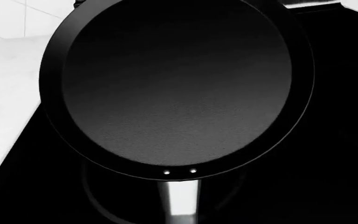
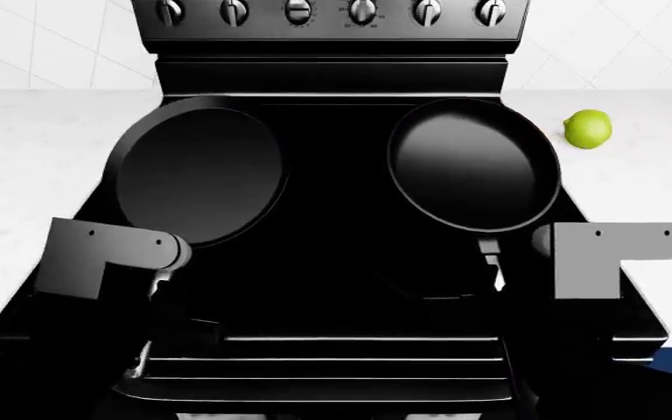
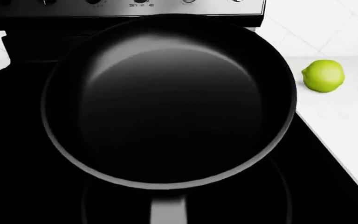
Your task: Place both pans onto different burners. Then place the lemon and the lamb chop on different pans.
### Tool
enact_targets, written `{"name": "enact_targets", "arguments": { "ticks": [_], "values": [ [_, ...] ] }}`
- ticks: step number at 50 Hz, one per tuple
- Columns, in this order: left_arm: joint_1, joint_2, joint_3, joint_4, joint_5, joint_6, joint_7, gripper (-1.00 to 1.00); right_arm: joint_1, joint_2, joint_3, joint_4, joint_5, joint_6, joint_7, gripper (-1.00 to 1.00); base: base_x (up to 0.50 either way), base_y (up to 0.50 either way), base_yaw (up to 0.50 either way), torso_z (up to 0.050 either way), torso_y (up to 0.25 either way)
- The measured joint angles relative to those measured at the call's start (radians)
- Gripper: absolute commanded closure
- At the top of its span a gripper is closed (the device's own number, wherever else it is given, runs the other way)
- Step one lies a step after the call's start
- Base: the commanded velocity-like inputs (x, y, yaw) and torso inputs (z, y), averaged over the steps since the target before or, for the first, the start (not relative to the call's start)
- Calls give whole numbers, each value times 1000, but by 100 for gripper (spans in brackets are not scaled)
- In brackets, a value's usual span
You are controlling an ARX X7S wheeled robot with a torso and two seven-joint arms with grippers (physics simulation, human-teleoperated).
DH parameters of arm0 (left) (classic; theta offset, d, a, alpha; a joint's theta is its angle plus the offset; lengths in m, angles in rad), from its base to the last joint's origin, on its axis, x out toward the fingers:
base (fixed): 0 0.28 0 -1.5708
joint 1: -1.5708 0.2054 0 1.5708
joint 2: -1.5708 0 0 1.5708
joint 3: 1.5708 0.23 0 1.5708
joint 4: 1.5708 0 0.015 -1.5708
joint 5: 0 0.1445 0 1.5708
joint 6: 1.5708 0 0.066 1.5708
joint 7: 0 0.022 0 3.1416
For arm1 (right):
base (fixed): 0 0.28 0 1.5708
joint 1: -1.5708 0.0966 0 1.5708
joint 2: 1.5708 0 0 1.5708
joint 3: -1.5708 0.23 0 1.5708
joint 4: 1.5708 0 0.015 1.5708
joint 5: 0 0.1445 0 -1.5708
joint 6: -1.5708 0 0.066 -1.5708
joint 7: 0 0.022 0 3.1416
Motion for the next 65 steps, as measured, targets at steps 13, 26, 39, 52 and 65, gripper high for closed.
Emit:
{"name": "enact_targets", "arguments": {
  "ticks": [13,26,39,52,65],
  "values": [
    [-94,-6,39,-107,60,-22,45,100,4,4,10,10,-4,-5,4,100,0,0,0,1,4],
    [-116,-18,82,-204,119,-44,98,100,2,4,9,19,-11,-14,-2,100,0,0,0,2,4],
    [-87,-19,100,-247,163,-28,149,100,-7,5,8,23,-18,-24,-9,100,0,0,0,2,5],
    [-31,-12,116,-260,206,1,189,100,-11,6,6,27,-24,-32,-13,100,0,0,0,2,4],
    [13,-8,122,-239,222,14,192,-100,-15,6,3,31,-28,-39,-17,100,0,0,0,1,3]
  ]
}}
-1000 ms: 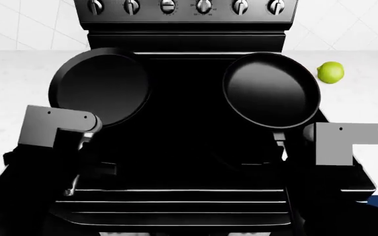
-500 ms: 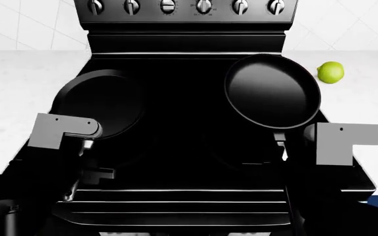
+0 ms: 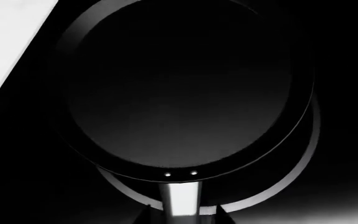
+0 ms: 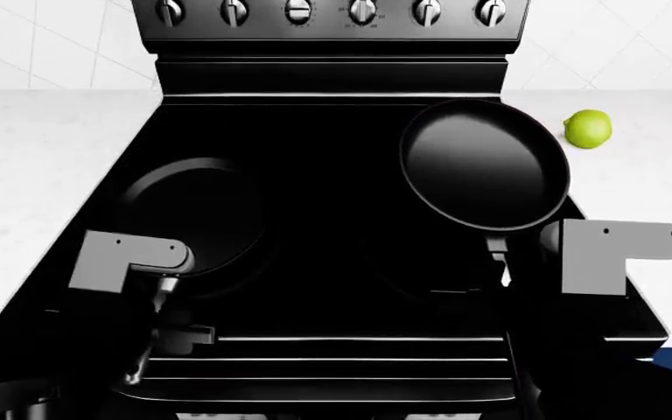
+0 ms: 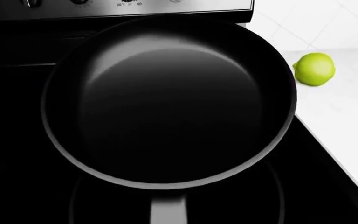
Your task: Place both pans onto different burners. Then place the lemon and the lamb chop on different pans.
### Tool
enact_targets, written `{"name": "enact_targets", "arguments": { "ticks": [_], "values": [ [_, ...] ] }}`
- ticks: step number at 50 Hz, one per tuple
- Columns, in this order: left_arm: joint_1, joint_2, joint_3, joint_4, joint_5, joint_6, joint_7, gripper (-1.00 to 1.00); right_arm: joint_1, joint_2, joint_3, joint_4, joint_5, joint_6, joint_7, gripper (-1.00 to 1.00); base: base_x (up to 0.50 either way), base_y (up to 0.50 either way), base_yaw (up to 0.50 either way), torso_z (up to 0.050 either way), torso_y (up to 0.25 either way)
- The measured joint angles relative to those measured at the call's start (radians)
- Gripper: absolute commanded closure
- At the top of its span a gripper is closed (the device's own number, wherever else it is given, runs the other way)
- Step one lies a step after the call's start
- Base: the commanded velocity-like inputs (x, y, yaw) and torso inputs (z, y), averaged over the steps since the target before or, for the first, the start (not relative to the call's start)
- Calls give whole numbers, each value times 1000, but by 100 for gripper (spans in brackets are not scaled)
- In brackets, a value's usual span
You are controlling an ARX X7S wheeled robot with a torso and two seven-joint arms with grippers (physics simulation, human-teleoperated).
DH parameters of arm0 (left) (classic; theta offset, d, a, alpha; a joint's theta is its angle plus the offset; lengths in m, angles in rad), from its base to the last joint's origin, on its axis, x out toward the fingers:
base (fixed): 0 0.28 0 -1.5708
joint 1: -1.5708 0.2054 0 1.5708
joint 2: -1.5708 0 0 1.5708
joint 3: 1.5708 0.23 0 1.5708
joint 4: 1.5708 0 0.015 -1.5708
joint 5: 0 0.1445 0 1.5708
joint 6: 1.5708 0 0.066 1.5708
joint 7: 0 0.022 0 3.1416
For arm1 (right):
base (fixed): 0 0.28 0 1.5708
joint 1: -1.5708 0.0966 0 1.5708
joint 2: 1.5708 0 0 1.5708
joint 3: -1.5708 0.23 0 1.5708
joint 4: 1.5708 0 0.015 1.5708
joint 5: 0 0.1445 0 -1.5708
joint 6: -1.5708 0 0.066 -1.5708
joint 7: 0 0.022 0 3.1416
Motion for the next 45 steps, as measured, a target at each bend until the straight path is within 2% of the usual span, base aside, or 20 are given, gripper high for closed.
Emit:
{"name": "enact_targets", "arguments": {
  "ticks": [15,35,45],
  "values": [
    [-40,-4,-21,23,-24,2,-37,-100,-5,1,-3,4,-4,-8,-4,100,0,0,0,1,2],
    [-334,-65,-77,193,-365,38,-298,-100,18,7,-11,3,17,-2,16,100,0,0,0,1,3],
    [-360,-103,-159,265,-429,83,-334,-100,101,11,-24,32,53,23,44,100,0,0,0,1,2]
  ]
}}
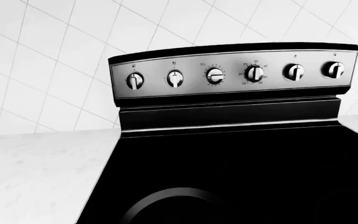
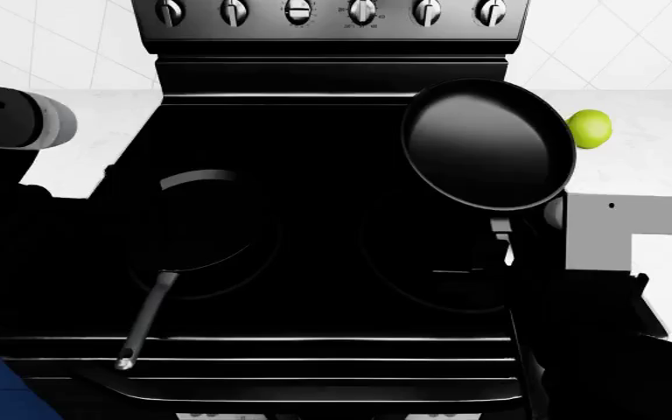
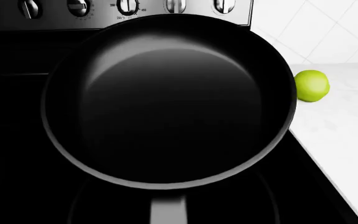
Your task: Place both pans onto different burners. Then place the lemon and the lamb chop on different pans.
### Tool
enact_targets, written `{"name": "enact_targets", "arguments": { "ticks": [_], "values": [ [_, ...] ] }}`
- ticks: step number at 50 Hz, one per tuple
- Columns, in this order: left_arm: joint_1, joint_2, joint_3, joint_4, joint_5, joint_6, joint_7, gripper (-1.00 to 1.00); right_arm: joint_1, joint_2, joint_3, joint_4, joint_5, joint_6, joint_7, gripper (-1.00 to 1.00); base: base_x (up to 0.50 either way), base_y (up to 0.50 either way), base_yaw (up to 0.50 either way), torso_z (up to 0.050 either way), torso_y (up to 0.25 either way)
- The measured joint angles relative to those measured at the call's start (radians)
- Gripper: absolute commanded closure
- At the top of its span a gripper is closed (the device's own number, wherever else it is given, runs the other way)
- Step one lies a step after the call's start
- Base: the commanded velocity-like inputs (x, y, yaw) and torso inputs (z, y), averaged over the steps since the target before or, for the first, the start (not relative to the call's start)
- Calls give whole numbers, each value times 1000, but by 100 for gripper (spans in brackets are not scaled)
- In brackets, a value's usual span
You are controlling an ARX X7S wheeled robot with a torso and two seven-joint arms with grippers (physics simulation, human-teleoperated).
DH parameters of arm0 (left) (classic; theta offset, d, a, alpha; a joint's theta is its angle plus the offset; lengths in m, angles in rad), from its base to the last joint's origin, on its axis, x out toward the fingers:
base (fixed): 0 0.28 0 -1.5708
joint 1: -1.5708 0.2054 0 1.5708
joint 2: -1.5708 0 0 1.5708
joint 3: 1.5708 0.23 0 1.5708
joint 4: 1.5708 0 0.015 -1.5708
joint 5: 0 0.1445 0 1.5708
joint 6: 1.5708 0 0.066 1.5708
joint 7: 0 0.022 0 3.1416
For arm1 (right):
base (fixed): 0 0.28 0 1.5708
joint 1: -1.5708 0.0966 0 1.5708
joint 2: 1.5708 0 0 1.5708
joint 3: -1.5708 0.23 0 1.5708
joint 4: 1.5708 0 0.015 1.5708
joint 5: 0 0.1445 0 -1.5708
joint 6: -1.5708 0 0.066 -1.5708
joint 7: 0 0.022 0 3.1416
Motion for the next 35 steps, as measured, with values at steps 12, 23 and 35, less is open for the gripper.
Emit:
{"name": "enact_targets", "arguments": {
  "ticks": [12,23,35],
  "values": [
    [68,-23,-98,55,-8,35,18,-100,95,-6,-36,93,-27,25,-25,100,0,0,0,1,2],
    [118,-29,-144,73,1,51,35,-100,81,-17,-78,164,-83,15,-80,100,0,0,0,0,3],
    [148,-29,-160,78,9,61,43,-100,18,-16,-106,183,-119,-7,-113,100,0,0,0,1,3]
  ]
}}
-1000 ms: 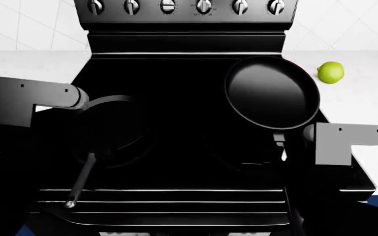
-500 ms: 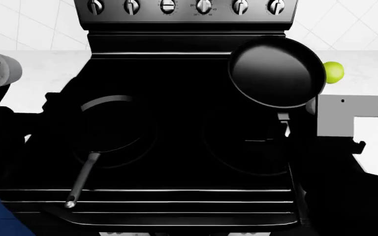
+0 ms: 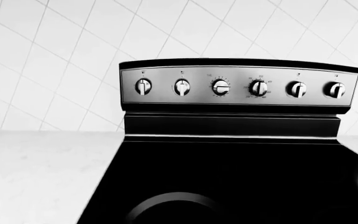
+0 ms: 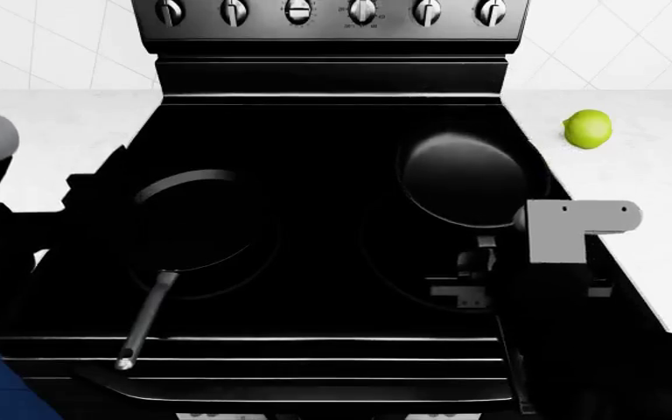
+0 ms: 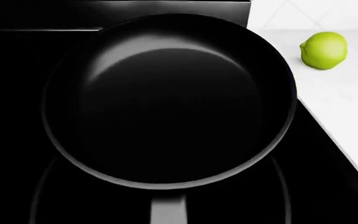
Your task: Place both pans onto different burners. Then place the lemon and the lamb chop on different pans.
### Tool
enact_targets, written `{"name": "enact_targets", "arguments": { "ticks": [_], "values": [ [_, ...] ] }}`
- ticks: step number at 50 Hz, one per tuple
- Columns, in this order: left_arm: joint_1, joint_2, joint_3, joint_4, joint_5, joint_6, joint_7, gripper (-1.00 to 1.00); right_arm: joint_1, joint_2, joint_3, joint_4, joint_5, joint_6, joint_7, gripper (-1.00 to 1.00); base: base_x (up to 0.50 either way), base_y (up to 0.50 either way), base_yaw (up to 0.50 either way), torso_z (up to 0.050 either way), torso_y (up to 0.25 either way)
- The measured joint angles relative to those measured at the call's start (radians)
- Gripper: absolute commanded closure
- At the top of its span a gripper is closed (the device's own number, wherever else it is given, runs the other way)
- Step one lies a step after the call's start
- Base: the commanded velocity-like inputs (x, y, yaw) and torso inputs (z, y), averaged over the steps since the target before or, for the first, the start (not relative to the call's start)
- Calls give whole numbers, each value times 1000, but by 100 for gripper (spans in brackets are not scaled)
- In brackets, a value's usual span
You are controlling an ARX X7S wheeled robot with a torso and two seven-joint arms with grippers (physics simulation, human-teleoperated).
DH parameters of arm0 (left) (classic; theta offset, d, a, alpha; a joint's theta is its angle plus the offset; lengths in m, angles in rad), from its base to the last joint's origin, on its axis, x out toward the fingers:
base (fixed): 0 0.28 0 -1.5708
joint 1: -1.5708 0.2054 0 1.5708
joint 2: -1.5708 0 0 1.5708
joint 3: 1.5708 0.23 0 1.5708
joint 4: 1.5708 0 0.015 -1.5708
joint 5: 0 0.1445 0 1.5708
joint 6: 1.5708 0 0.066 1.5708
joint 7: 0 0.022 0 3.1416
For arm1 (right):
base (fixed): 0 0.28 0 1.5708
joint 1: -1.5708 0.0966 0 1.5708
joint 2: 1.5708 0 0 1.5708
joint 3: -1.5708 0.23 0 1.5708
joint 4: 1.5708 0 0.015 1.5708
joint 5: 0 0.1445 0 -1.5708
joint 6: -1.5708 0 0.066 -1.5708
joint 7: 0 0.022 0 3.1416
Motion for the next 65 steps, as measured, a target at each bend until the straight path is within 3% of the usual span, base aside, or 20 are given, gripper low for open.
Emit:
{"name": "enact_targets", "arguments": {
  "ticks": [21,22,65],
  "values": [
    [35,3,-12,2,17,10,15,-100,-74,11,-11,-21,-16,-25,-10,100,0,0,0,1,2],
    [37,3,-13,2,18,10,16,-100,-75,11,-11,-21,-15,-25,-10,-100,0,0,0,0,0],
    [110,21,-61,19,73,37,65,-100,114,84,97,-196,167,27,137,-100,-11,0,0,0,0]
  ]
}}
